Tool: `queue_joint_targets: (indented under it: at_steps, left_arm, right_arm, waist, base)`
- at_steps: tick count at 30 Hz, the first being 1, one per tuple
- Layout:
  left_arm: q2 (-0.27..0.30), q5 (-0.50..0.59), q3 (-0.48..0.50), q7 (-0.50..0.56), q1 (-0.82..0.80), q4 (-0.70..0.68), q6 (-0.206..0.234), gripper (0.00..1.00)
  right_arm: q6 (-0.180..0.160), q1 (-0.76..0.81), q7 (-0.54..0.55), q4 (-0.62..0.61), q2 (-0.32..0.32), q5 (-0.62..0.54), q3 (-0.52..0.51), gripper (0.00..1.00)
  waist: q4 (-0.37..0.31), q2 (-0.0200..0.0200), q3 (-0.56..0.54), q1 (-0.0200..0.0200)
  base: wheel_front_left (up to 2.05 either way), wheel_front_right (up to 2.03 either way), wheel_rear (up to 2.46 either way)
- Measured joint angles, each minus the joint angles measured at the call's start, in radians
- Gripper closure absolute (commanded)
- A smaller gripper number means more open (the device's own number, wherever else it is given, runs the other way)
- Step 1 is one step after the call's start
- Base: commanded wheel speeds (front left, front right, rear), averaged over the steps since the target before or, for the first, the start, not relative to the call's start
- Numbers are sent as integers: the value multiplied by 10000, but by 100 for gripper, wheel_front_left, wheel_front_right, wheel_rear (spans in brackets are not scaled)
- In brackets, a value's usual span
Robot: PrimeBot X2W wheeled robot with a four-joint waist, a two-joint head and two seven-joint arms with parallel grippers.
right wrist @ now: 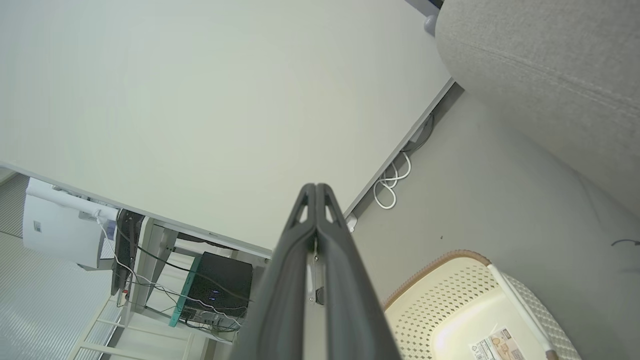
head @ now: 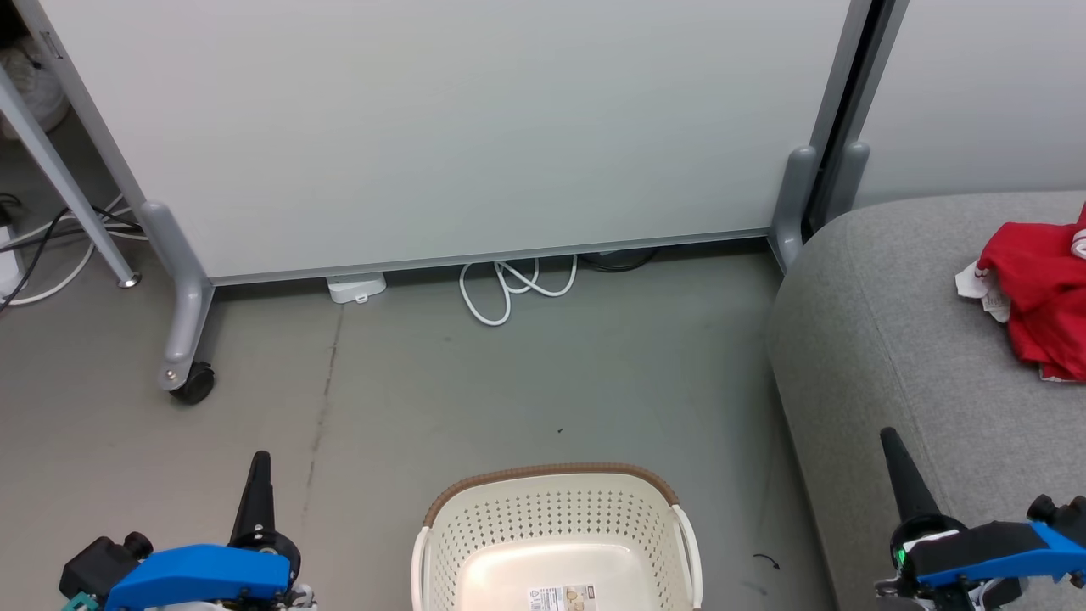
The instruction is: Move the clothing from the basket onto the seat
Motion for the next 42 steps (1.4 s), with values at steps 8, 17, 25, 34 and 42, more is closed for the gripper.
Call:
queue_joint_targets:
  at_steps: [8, 17, 25, 34, 42]
  left_arm:
    - [-36, -851, 161, 224, -82, -148, 0, 100]
    - [-69, -1630, 293, 454, -190, -307, 0, 100]
    - [-94, -2272, 405, 633, -247, -426, 0, 100]
    - [-121, -2943, 543, 834, -350, -560, 0, 100]
    - [-136, -3515, 625, 993, -406, -667, 0, 100]
  right_arm:
    - [0, -78, 100, -38, -4, 907, -13, 100]
    - [0, -198, 199, -65, -10, 1735, -27, 100]
    - [0, -263, 291, -96, -15, 2433, -40, 100]
    - [0, -327, 364, -125, -23, 3168, -54, 100]
    - [0, -425, 453, -159, -29, 3772, -67, 100]
  waist:
    - [-38, 0, 19, 0]
    - [-77, 0, 36, 0]
    - [-110, 0, 52, 0]
    - [-149, 0, 70, 0]
    - [-183, 0, 87, -1]
  base:
    - [0, 0, 0]
    - [0, 0, 0]
    - [0, 0, 0]
    - [0, 0, 0]
    - [0, 0, 0]
